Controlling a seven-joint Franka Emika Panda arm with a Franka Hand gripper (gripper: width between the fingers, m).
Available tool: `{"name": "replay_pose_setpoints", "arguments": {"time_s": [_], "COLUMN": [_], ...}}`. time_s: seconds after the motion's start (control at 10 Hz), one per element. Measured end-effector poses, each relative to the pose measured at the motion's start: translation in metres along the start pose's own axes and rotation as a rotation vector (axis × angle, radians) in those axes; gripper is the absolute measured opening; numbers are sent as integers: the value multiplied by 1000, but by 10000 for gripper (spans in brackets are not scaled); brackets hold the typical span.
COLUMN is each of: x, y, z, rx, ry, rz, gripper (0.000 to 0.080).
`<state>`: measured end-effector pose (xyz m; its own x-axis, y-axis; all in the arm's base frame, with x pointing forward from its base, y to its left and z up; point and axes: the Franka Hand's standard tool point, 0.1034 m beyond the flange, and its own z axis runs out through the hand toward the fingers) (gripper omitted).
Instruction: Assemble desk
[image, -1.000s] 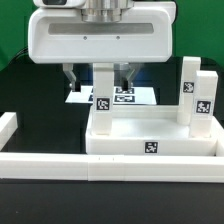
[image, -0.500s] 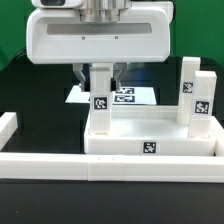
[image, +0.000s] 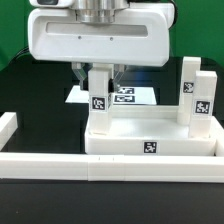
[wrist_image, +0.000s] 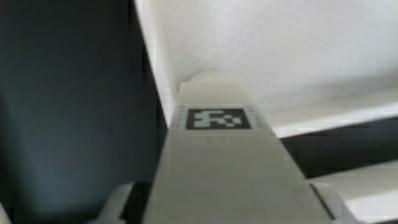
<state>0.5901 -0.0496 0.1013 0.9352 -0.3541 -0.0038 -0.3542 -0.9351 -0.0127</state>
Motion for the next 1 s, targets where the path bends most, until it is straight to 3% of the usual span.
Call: {"name": "replay_pose_setpoints", "arguments": {"time_s": [0.3,0.6,0.9,1.0], "x": [0,-1,-1,-1], "y": [1,0,0,0], "z": [1,1,1,1], "rx": [17,17,15,15], "ry": [-6,-7,-11,-11], "rz": [337,729,805,789], "gripper": [288,288,288,361]}}
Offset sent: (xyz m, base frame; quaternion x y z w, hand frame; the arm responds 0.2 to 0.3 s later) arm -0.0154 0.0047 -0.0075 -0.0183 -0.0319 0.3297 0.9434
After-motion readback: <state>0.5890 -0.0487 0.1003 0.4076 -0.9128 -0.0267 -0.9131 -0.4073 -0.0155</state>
